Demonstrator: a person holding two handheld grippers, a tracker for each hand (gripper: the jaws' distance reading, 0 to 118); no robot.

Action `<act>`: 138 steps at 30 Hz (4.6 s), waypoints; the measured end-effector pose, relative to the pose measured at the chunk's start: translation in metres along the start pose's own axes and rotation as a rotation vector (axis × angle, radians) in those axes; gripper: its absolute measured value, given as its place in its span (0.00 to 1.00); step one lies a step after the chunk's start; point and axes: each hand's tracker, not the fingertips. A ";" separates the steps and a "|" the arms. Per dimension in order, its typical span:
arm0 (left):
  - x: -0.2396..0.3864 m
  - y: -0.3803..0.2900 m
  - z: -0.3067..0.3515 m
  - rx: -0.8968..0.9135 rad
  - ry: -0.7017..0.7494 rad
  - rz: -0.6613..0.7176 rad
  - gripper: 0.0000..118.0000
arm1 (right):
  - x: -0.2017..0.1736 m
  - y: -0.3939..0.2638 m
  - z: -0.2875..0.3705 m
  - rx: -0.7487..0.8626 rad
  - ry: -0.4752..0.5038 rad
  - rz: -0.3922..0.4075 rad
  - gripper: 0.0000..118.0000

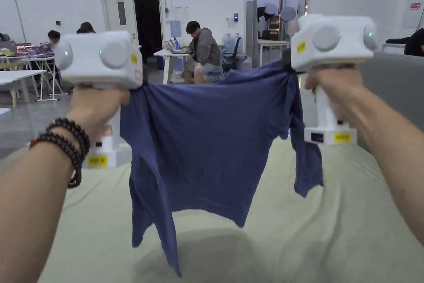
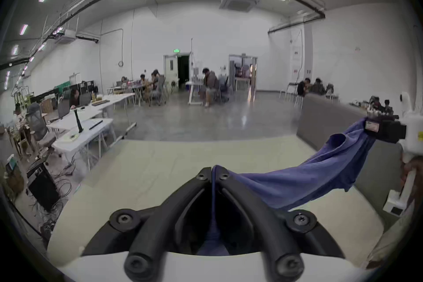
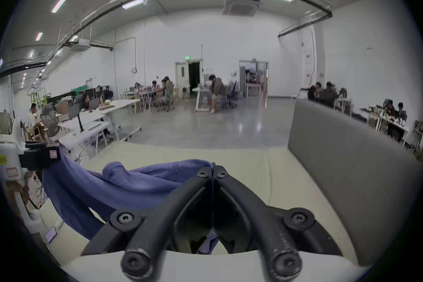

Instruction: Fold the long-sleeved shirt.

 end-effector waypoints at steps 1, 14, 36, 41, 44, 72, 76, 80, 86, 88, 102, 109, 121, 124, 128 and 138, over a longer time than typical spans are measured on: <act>0.001 -0.020 -0.009 -0.017 0.007 -0.018 0.00 | -0.002 -0.018 -0.006 -0.031 0.014 -0.001 0.00; -0.016 -0.162 -0.001 -0.141 -0.056 0.082 0.00 | 0.004 -0.150 -0.008 -0.173 0.089 -0.053 0.00; 0.041 -0.487 0.188 -0.410 -0.022 0.020 0.00 | 0.009 -0.501 0.198 -0.716 0.041 0.061 0.00; 0.039 -0.474 0.186 -0.444 -0.034 0.040 0.85 | 0.003 -0.485 0.201 -0.672 0.024 0.098 0.88; 0.033 -0.459 0.197 -0.405 -0.058 0.072 1.00 | 0.002 -0.459 0.215 -0.579 -0.014 0.074 1.00; 0.049 -0.403 0.216 -0.324 -0.115 0.081 0.00 | -0.015 -0.497 0.174 -0.774 -0.070 -0.126 0.29; 0.054 -0.401 0.208 -0.340 -0.117 0.067 0.00 | -0.022 -0.503 0.171 -0.745 -0.041 -0.071 0.05; 0.060 -0.389 0.189 -0.343 -0.160 0.042 0.00 | -0.018 -0.501 0.178 -0.730 -0.049 -0.083 0.02; 0.095 -0.337 0.110 -0.375 -0.232 -0.027 0.00 | -0.017 -0.505 0.175 -0.731 -0.030 -0.070 0.02; 0.113 -0.317 0.063 -0.373 -0.274 -0.074 0.16 | -0.016 -0.504 0.173 -0.737 -0.025 -0.073 0.02; 0.233 -0.310 -0.257 -0.640 -0.374 -0.316 0.96 | -0.019 -0.498 0.153 -0.790 -0.053 -0.078 0.02; 0.222 -0.322 -0.260 -0.695 -0.329 -0.256 0.62 | -0.022 -0.503 0.153 -0.785 -0.053 -0.057 0.02; 0.134 -0.251 -0.159 -0.526 -0.386 -0.044 0.00 | -0.001 -0.467 0.181 -0.622 -0.002 -0.152 0.02; 0.084 -0.204 -0.103 -0.398 -0.393 -0.016 0.00 | 0.017 -0.410 0.181 -0.497 -0.004 -0.135 0.02; 0.016 -0.142 -0.030 -0.250 -0.310 0.065 0.00 | 0.028 -0.321 0.165 -0.324 -0.046 -0.032 0.02; -0.097 -0.020 0.107 0.023 -0.208 0.276 0.00 | 0.022 -0.076 0.108 -0.079 -0.010 0.004 0.02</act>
